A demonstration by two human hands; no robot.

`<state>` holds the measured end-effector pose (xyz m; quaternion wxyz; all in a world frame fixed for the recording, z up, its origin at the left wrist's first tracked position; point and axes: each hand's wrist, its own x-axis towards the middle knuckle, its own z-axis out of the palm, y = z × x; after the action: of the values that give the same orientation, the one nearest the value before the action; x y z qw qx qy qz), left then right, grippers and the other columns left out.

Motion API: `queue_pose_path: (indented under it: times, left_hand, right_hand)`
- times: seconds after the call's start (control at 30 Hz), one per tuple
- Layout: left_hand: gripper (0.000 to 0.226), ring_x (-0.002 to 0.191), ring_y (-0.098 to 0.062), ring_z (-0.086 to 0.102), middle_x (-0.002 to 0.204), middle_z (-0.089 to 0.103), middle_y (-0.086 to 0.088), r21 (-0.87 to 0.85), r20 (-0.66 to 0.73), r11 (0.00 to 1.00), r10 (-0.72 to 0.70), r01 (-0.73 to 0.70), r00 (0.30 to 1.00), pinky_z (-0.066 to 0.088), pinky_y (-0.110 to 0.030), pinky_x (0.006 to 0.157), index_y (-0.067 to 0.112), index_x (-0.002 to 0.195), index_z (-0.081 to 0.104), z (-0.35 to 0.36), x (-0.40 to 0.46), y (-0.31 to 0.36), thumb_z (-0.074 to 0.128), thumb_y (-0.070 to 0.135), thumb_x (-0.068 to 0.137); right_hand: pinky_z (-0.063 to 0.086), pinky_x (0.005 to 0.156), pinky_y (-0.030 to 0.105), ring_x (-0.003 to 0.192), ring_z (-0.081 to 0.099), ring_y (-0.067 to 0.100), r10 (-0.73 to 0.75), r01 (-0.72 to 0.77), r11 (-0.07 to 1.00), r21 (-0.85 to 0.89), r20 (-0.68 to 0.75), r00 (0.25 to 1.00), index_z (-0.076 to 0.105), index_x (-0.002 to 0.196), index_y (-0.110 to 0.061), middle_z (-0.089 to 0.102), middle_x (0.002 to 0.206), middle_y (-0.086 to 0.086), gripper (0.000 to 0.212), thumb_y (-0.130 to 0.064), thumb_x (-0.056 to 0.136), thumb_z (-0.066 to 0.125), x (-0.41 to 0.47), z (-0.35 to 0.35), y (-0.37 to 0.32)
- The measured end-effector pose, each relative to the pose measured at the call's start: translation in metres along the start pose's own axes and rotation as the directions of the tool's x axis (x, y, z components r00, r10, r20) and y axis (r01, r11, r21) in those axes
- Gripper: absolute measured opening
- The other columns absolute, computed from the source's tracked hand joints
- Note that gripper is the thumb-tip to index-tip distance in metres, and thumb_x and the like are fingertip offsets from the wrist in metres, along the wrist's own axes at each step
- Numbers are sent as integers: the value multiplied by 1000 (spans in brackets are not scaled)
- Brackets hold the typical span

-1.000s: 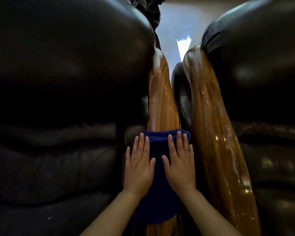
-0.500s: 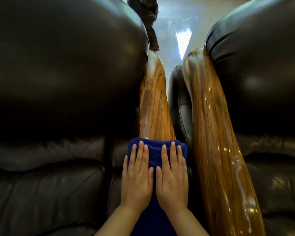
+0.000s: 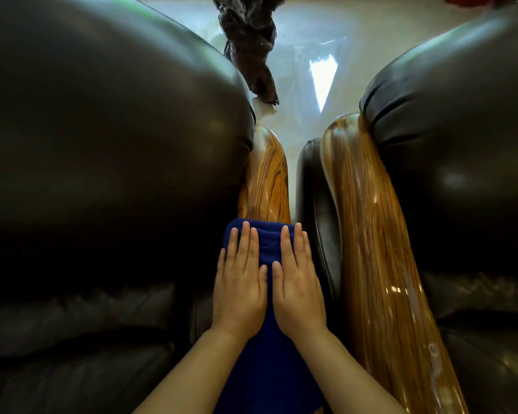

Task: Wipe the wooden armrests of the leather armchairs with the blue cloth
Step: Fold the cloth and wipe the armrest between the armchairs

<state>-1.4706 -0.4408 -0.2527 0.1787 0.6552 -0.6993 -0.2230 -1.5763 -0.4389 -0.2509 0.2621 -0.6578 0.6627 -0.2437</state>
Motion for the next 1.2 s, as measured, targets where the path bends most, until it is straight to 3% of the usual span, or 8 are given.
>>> queue_pose_path:
  times: [0.1, 0.3, 0.43, 0.63, 0.77, 0.9, 1.0, 1.2]
  left_hand:
    - [57, 136, -3, -28, 147, -30, 13, 60, -26, 998, 15, -14, 1000, -8, -29, 116, 28, 136, -24, -1, 32, -1, 13, 36, 94]
    - [57, 138, -4, -23, 148, -26, 12, 68, -72, 997, 34, -29, 997, -5, -32, 118, 27, 137, -21, -9, 56, 3, 15, 35, 94]
    - [58, 135, 6, -26, 145, -30, 20, -2, -4, 998, 68, -68, 998, -9, -25, 114, 32, 135, -23, -7, 37, -6, 12, 43, 90]
    - [61, 132, 6, -29, 145, -28, 15, 16, 28, 994, 106, -107, 994, -11, -22, 110, 29, 133, -22, -12, 72, 0, 25, 33, 94]
    - [65, 135, 1, -22, 145, -23, 13, 38, 138, 984, 170, -176, 976, -6, -22, 112, 24, 138, -16, -24, 85, -3, 32, 32, 96]
    - [73, 136, 1, -15, 153, -12, 8, 67, 256, 966, 224, -249, 940, -3, -20, 111, 19, 145, -1, -44, 104, -4, 46, 33, 92]
    - [78, 141, -5, -7, 157, -5, 4, 106, 355, 949, 243, -297, 903, -1, -20, 111, 19, 146, 4, -59, 117, -2, 55, 33, 88]
    - [81, 143, -13, -7, 157, -8, -2, 175, 579, 900, 234, -399, 781, -3, -18, 108, 19, 145, 4, -85, 137, 1, 57, 15, 85]
  right_hand:
    - [11, 110, 23, 138, -13, -5, -2, 1, 999, 46, 21, 1000, -13, 138, -41, -15, 152, -19, 54, -44, 92, 15, 35, 1, 1]
    - [2, 118, 34, 141, -11, 1, 2, -12, 979, 206, 45, 999, -9, 139, -37, -10, 154, -13, 52, -29, 99, 24, 66, -7, 0]
    - [3, 117, 28, 140, -4, -6, 2, -54, 916, 398, 131, 991, -3, 136, -44, -4, 154, -18, 53, -24, 99, 30, 47, -11, 11]
    - [1, 108, 11, 137, -3, -8, -33, -38, 937, 346, 199, 979, -2, 140, -36, -5, 149, -23, 54, -27, 99, 31, 56, -14, 14]
    - [3, 106, 13, 135, -2, -8, -55, -61, 939, 338, 322, 945, 1, 144, -34, -5, 147, -25, 62, -29, 96, 39, 68, -27, 21]
    - [14, 107, 15, 132, 9, -7, -66, -55, 964, 261, 431, 900, 10, 145, -32, 7, 155, -15, 78, -31, 86, 60, 81, -50, 30]
    - [19, 99, 8, 127, 18, -8, -54, -51, 971, 235, 422, 905, 18, 144, -32, 21, 153, -13, 83, -31, 79, 69, 85, -60, 29]
    - [24, 105, 23, 138, 26, 12, 19, -89, 977, 193, 340, 940, 19, 145, -31, 21, 155, -7, 80, -28, 81, 67, 71, -53, 13]
